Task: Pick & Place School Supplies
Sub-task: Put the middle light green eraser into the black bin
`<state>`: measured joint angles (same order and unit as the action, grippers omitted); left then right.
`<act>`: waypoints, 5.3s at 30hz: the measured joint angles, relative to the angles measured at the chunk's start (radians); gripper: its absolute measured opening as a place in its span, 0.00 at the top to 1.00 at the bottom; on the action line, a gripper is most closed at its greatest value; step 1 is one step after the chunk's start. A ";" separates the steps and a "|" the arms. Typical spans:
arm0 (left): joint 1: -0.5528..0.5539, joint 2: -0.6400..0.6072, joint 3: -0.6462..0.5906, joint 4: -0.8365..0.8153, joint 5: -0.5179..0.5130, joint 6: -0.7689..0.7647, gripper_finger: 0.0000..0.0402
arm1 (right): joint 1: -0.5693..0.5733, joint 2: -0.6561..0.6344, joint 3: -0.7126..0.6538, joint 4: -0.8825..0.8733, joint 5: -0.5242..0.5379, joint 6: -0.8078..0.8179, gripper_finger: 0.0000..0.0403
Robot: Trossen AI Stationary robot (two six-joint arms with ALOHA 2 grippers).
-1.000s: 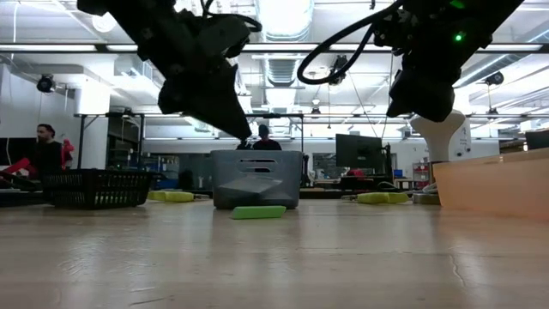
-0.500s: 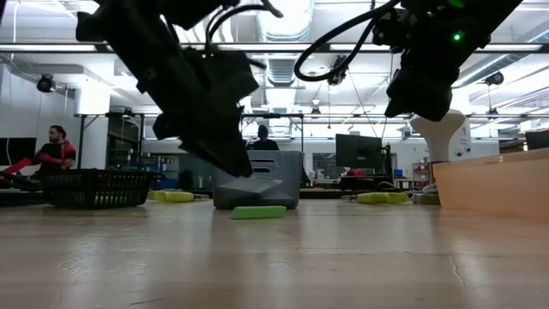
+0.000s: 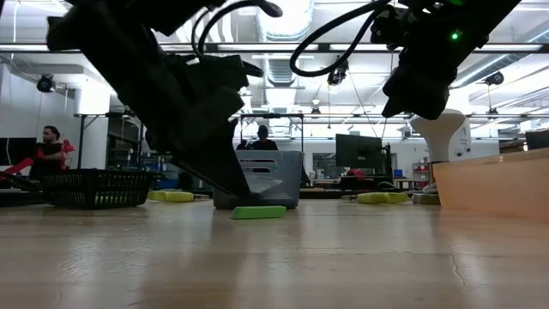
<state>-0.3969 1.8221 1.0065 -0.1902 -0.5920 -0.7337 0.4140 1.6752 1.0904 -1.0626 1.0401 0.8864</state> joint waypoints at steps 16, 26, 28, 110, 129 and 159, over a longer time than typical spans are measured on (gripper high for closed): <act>-0.013 -0.002 0.000 0.027 -0.075 0.023 0.41 | 0.000 0.000 0.000 0.008 0.000 0.000 0.89; -0.013 -0.002 -0.036 0.077 -0.070 0.017 0.40 | 0.000 0.000 0.000 0.028 0.000 0.000 0.89; -0.011 -0.003 -0.050 0.094 -0.064 0.017 0.41 | 0.000 0.000 0.000 0.029 0.000 0.000 0.89; 0.052 -0.005 -0.058 0.171 0.100 0.543 0.56 | 0.000 0.000 0.000 0.089 0.000 0.000 0.89; 0.177 -0.005 -0.062 0.309 0.325 0.711 0.47 | 0.000 0.000 0.000 0.113 0.000 0.000 0.89; 0.209 -0.007 -0.061 0.198 0.388 0.583 0.47 | 0.000 0.000 0.000 0.135 0.000 0.000 0.89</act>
<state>-0.1877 1.8149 0.9451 0.0078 -0.2043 -0.1506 0.4138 1.6756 1.0904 -0.9272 1.0401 0.8864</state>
